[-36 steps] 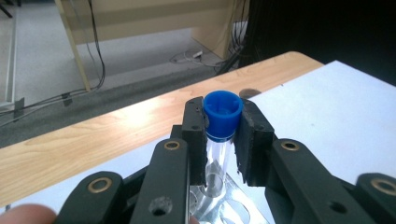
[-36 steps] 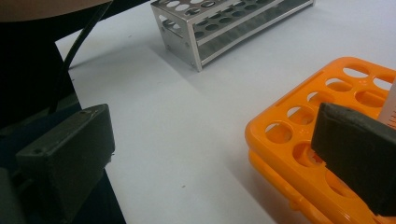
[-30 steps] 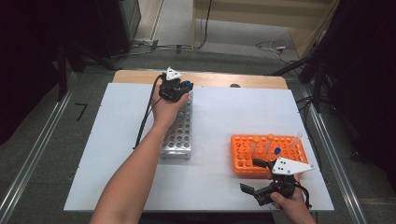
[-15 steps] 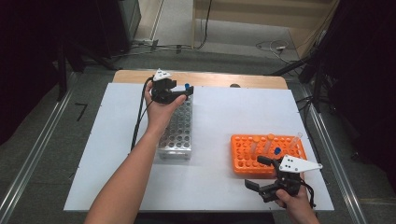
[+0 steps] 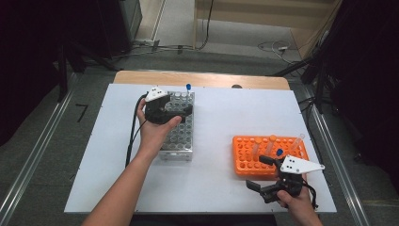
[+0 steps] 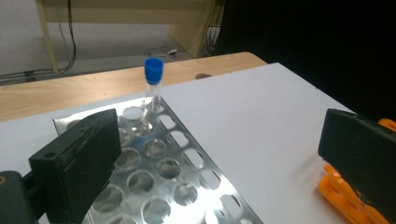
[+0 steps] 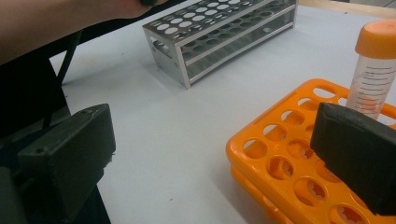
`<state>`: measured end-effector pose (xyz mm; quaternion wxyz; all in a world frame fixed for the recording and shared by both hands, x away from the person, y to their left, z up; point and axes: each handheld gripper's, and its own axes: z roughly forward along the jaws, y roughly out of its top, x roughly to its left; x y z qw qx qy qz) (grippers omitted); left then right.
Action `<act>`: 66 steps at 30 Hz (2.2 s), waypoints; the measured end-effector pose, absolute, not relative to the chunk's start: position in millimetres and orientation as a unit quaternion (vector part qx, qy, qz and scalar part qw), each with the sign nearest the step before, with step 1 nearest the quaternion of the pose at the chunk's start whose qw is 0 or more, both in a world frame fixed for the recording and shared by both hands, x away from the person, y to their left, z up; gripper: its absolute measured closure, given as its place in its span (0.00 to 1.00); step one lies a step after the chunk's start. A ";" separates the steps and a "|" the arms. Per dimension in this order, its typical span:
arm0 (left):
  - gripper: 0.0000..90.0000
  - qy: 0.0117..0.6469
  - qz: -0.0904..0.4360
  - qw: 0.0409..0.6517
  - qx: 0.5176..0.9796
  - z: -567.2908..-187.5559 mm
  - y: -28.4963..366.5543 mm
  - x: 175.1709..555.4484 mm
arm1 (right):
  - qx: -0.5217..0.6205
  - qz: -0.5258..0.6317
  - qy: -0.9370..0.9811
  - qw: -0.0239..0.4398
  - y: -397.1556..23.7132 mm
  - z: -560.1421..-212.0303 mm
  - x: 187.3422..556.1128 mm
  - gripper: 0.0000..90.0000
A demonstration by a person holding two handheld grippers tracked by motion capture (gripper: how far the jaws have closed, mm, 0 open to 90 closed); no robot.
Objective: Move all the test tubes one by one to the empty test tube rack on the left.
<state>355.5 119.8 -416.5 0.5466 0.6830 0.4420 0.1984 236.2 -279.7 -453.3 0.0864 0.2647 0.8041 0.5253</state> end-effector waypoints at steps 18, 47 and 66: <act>0.00 0.420 0.202 0.530 0.708 -432.0 133.9 269.6 | 0.266 0.529 0.798 0.113 -280.5 -444.8 239.1 0.00; 0.00 0.422 0.186 0.533 0.709 -445.1 141.2 248.8 | 0.368 0.509 0.758 0.175 -327.3 -447.3 256.9 0.05; 0.00 0.416 0.187 0.536 0.710 -442.8 142.9 247.3 | 0.413 0.456 0.773 0.159 -334.1 -479.0 267.6 0.57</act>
